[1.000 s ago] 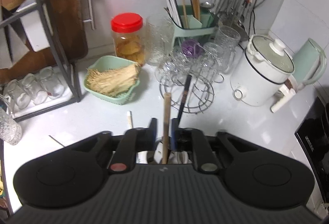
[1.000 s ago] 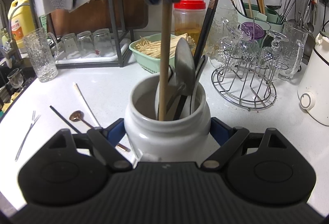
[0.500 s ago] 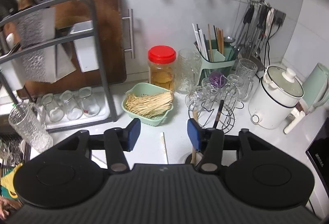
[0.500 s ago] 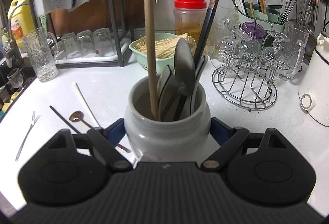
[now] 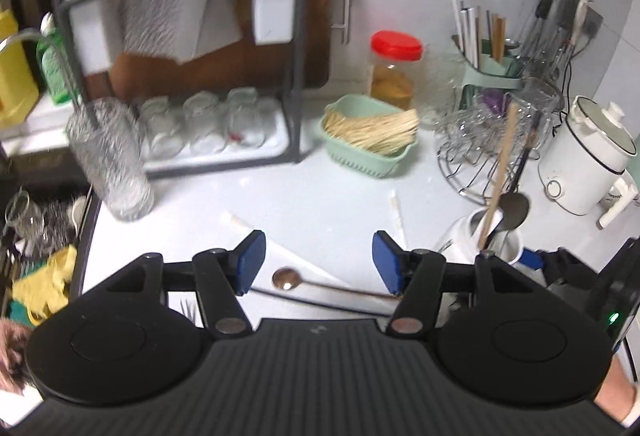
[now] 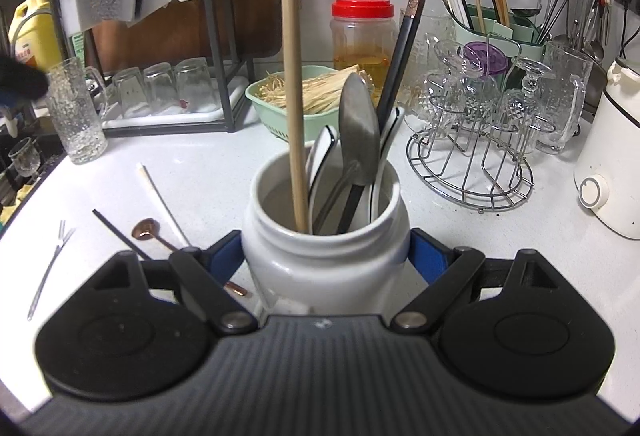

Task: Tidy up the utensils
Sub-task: 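Open the left gripper and withdraw it toward the remaining utensils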

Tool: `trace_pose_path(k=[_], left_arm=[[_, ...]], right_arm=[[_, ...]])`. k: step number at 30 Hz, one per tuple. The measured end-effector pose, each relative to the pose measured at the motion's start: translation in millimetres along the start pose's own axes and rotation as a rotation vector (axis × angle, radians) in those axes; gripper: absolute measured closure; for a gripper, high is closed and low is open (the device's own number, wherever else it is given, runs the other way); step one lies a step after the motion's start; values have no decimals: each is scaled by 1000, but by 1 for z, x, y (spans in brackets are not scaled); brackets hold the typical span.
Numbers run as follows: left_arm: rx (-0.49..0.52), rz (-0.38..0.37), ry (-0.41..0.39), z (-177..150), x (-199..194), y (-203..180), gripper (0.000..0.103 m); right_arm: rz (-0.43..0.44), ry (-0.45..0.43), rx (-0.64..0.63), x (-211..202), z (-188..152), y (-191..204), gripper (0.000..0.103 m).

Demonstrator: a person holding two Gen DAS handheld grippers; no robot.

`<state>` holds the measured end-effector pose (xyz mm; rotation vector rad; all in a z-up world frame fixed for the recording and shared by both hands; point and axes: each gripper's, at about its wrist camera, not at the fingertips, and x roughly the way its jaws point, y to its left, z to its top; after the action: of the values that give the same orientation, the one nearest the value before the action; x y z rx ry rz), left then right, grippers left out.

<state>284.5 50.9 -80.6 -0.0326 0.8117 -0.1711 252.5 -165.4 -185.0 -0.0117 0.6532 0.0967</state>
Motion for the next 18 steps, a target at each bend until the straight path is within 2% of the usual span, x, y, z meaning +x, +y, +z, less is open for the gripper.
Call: trace_pose_path(k=[7, 13, 18], left_arm=[[-42, 33, 69, -22, 22, 42, 38], [-194, 57, 124, -38, 41, 101, 38], [-242, 70, 172, -59, 60, 133, 38]], right_arm=[[-10, -8, 7, -1, -1, 1, 13], [-15, -12, 18, -1, -2, 2, 13], [-32, 9, 19, 1, 2, 4, 13]])
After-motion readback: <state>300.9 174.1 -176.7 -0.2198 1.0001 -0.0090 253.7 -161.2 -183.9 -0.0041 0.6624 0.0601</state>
